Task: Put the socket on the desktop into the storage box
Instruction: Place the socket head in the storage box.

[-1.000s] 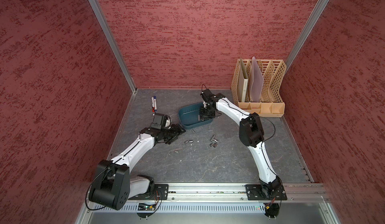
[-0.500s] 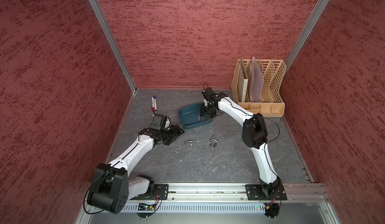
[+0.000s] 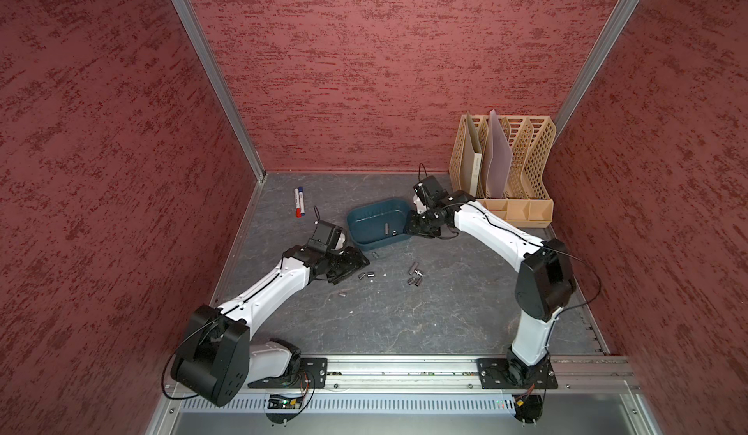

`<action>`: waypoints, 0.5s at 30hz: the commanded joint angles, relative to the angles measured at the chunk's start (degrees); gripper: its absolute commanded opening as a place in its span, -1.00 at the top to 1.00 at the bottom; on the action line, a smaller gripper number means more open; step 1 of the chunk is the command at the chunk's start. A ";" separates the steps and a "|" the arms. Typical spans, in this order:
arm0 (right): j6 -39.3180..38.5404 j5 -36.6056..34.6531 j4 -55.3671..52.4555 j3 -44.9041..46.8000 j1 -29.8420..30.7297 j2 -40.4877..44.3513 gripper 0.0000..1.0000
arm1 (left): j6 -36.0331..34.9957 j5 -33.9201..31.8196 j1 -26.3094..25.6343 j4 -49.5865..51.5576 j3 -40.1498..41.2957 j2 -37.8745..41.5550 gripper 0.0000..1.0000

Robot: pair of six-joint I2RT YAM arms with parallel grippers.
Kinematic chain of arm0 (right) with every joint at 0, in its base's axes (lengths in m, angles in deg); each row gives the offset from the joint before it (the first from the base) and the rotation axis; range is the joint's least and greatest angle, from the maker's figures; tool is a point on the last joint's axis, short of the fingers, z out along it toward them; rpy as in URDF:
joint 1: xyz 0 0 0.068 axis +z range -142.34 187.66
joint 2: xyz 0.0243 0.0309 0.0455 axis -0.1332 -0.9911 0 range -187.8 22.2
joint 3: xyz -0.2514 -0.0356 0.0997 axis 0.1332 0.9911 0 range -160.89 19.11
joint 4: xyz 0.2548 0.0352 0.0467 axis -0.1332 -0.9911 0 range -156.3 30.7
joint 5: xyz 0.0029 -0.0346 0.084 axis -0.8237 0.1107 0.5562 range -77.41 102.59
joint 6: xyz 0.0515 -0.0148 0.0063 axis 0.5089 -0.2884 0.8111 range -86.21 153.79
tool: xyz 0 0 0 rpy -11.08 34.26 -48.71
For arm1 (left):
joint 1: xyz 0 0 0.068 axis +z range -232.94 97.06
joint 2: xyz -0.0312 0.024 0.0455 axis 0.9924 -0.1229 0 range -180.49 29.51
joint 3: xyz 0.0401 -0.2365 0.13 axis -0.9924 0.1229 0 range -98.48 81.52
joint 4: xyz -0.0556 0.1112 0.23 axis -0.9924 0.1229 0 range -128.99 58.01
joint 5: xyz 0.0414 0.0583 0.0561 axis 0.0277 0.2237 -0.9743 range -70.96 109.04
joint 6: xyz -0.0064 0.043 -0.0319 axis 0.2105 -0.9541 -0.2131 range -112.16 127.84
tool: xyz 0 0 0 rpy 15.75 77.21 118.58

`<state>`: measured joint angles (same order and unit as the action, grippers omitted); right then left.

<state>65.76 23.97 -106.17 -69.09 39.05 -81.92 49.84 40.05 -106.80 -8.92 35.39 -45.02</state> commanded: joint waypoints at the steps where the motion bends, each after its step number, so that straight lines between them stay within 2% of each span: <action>1: 0.64 -1.04 4.18 6.90 0.16 5.65 0.12 | -1.28 -1.68 -2.19 0.25 -2.91 -2.25 -0.44; 8: 2.53 -1.48 6.78 19.77 0.16 15.87 0.11 | -1.12 -2.95 -6.59 -0.37 -7.11 -7.59 -0.42; 15: 3.34 -1.99 6.71 25.36 0.15 20.35 0.09 | -1.29 -3.44 -10.00 -0.81 -10.83 -12.31 -0.41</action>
<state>68.14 23.27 -101.38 -44.76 39.05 -63.21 49.45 37.82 -115.70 -9.03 26.43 -55.97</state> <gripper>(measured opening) 0.452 0.705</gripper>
